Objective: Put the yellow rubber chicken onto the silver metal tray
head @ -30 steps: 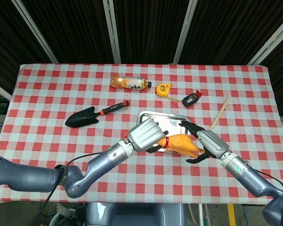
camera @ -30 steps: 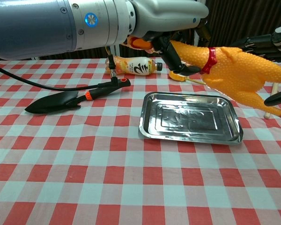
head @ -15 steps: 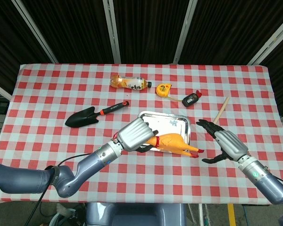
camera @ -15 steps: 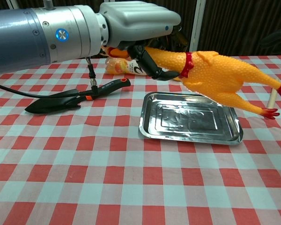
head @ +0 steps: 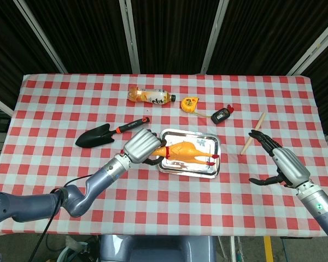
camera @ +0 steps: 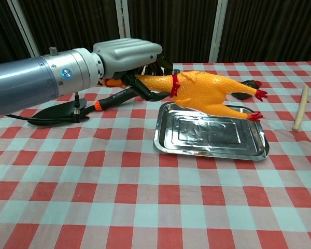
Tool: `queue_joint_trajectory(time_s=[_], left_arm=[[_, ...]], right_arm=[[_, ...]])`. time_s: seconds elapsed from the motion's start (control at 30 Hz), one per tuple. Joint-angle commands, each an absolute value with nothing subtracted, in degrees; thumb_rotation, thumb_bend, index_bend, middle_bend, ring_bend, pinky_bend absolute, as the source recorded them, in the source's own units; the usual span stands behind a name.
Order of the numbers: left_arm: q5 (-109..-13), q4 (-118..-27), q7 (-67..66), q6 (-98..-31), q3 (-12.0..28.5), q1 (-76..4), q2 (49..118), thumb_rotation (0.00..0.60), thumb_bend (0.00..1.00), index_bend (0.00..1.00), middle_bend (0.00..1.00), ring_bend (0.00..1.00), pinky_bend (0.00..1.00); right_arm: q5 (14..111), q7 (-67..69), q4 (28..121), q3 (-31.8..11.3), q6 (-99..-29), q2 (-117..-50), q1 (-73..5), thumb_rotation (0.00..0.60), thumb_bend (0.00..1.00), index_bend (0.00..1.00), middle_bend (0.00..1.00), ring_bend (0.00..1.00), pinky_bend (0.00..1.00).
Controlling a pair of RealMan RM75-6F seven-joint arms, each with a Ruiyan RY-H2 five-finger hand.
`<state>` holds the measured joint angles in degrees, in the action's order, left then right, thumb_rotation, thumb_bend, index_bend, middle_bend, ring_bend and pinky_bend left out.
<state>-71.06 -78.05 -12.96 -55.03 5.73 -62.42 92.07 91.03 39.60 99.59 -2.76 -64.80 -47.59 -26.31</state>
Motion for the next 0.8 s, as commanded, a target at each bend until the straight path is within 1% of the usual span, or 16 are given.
queue_joint_trajectory(time_s=[0.03, 0.17, 0.4, 0.5, 0.6, 0.67, 0.73, 0.8], left_arm=[[-68.7, -72.1, -8.7, -51.3, 7.9, -62.4, 96.7, 0.600, 0.52, 0.63, 0.63, 0.54, 0.58], [-68.2, -67.0, -6.3, -48.7, 9.8, -63.9, 100.9, 0.600, 0.50, 0.62, 0.62, 0.54, 0.56], [-71.5, -59.6, -3.3, -48.2, 11.3, -66.2, 107.6, 0.600, 0.43, 0.60, 0.59, 0.51, 0.53], [-72.1, -57.1, -2.8, -48.0, 12.0, -67.0, 110.0, 0.600, 0.41, 0.57, 0.55, 0.47, 0.51], [-72.0, -55.2, -3.3, -47.0, 12.6, -67.7, 111.5, 0.600, 0.37, 0.53, 0.49, 0.41, 0.46], [-71.7, -54.2, -3.7, -46.3, 13.0, -68.0, 112.3, 0.600, 0.32, 0.49, 0.42, 0.35, 0.41], [-71.3, -53.6, -4.4, -45.3, 13.1, -68.2, 112.5, 0.600, 0.31, 0.46, 0.38, 0.30, 0.40], [-71.2, -53.5, -5.4, -45.1, 13.2, -68.2, 112.4, 0.600, 0.31, 0.44, 0.36, 0.28, 0.38]], right_arm=[[90.8, 39.8, 99.2, -3.0, -65.3, -48.0, -26.0, 0.600, 0.15, 0.00, 0.01, 0.00, 0.11], [90.4, 40.0, 99.2, -3.2, -65.3, -47.9, -25.9, 0.600, 0.15, 0.00, 0.01, 0.00, 0.11], [89.7, 40.0, 99.2, -3.3, -66.0, -47.5, -25.0, 0.600, 0.15, 0.00, 0.01, 0.00, 0.11], [89.6, 40.0, 99.3, -3.3, -66.0, -47.2, -24.8, 0.600, 0.15, 0.00, 0.01, 0.00, 0.11], [89.5, 40.5, 99.2, -3.3, -66.2, -47.0, -24.5, 0.600, 0.15, 0.00, 0.01, 0.00, 0.11], [89.6, 40.7, 99.1, -3.3, -66.4, -47.1, -24.4, 0.600, 0.15, 0.00, 0.01, 0.00, 0.11], [89.7, 40.8, 99.1, -3.3, -66.5, -47.0, -24.2, 0.600, 0.15, 0.00, 0.01, 0.00, 0.11], [89.8, 41.2, 99.0, -3.2, -66.8, -46.9, -23.9, 0.600, 0.15, 0.00, 0.01, 0.00, 0.11]])
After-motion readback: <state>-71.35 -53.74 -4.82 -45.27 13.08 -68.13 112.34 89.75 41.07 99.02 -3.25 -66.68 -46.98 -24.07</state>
